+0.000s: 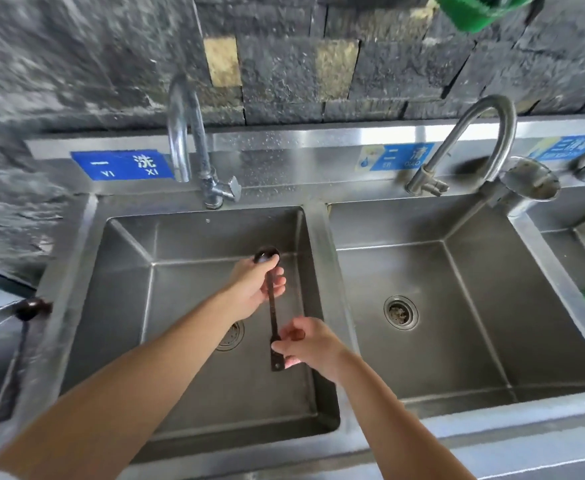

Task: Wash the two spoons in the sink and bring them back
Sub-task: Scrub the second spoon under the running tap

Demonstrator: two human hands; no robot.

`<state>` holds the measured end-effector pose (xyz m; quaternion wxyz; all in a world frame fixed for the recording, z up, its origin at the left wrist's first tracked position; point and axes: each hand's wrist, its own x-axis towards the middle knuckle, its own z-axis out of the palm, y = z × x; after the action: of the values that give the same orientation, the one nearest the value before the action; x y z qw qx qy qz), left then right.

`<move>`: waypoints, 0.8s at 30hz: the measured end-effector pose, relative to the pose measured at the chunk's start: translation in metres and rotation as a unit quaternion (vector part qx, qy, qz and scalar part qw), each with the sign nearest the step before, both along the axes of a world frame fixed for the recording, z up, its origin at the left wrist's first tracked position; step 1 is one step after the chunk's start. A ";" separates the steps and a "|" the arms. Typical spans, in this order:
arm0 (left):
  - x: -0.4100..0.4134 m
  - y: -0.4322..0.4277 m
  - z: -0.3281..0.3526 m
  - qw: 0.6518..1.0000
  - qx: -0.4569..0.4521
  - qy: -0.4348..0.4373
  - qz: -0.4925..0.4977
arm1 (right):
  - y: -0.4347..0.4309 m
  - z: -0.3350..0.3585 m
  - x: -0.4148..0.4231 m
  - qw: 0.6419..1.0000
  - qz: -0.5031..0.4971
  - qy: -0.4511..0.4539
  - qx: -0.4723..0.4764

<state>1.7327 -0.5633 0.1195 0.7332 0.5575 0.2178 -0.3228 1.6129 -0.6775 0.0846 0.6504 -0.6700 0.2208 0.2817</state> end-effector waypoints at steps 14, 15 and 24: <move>0.046 0.098 0.012 0.995 -0.095 -0.025 -0.006 | 0.031 0.044 0.139 0.959 0.283 -0.005 -0.006; 0.049 0.097 0.008 0.995 -0.098 -0.015 0.002 | 0.027 0.048 0.159 0.969 0.244 -0.016 -0.032; 0.080 0.076 -0.017 0.988 -0.116 0.075 0.065 | 0.045 0.058 0.309 0.984 0.026 -0.031 -0.175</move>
<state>1.8129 -0.4875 0.1027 0.7940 0.4273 0.2686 -0.3388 1.9221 -0.6321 0.1422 0.5225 -0.7871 0.2290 0.2343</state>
